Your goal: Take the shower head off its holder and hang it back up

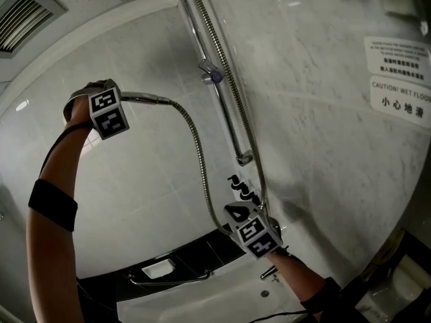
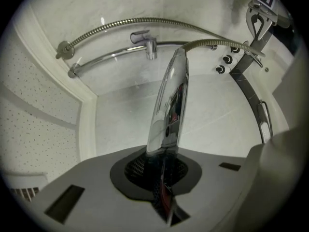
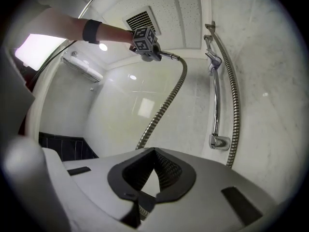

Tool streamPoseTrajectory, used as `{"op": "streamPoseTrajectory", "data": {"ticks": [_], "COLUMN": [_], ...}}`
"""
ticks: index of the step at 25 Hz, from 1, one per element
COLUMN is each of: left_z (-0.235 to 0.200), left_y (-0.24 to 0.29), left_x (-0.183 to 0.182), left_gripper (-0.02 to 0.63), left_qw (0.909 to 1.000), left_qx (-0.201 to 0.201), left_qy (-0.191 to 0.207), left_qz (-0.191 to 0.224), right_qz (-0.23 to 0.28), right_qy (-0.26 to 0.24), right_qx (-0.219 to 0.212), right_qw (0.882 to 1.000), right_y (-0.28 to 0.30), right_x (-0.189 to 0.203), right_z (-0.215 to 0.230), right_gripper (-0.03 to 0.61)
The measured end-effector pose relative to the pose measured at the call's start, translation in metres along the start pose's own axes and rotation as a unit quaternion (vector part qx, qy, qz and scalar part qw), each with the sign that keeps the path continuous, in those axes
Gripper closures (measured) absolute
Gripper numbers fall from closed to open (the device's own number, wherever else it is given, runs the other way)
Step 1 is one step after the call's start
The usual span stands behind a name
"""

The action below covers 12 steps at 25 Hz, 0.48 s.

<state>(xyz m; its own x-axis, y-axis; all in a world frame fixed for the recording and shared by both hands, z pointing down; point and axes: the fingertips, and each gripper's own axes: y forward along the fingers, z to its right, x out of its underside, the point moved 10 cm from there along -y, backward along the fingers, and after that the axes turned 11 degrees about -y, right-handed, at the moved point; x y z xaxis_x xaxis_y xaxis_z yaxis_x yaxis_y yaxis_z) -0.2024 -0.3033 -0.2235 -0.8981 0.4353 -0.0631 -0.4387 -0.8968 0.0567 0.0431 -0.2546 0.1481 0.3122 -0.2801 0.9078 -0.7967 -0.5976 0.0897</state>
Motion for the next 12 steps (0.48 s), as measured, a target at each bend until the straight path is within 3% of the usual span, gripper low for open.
{"op": "streamPoseTrajectory", "data": {"ticks": [12], "left_z": [-0.079], "left_y": [-0.009], "left_x": [-0.068], "left_gripper": [0.577], "left_qw": [0.9985], "left_qx": [-0.038], "left_qy": [0.039], "left_qz": [-0.011], "right_qz": [0.022], "right_qy": [-0.008], "right_qx": [0.011], "right_qw": [1.0], "right_y": [-0.011], "right_x": [-0.018], "right_z": [0.019], "right_gripper": [0.561]}}
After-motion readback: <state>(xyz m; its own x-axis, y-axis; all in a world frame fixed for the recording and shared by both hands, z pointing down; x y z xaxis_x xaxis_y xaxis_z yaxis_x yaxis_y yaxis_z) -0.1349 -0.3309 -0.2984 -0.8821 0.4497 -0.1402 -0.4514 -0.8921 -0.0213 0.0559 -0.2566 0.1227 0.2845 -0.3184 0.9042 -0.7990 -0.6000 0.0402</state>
